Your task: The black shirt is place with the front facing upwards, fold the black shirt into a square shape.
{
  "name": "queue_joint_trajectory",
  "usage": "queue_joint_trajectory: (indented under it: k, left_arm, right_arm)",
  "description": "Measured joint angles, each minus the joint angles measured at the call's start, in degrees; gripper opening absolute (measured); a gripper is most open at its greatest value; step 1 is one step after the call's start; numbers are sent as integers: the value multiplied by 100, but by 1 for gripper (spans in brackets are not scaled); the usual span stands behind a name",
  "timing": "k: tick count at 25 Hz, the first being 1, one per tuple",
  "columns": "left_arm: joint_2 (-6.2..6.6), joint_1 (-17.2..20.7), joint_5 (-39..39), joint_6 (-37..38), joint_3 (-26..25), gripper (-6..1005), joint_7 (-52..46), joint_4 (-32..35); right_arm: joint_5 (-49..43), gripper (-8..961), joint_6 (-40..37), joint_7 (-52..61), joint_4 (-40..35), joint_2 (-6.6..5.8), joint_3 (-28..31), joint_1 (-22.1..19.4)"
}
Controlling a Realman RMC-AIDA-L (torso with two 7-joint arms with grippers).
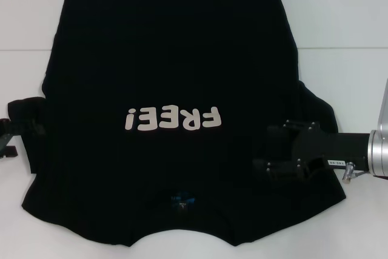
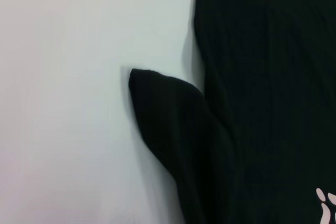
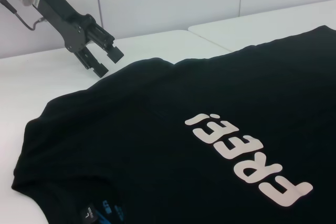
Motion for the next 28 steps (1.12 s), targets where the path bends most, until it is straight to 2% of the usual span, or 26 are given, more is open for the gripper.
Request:
queue_joint_trajectory:
  k: [20, 28]
  left_arm:
    - [-35, -122, 11, -257, 9, 919, -2, -314]
    - [-34, -169, 8, -299, 396, 913, 118, -287]
  right_arm:
    - [0, 879, -31, 8, 2, 0, 0, 18]
    - [0, 878, -43, 8, 2, 0, 0, 20]
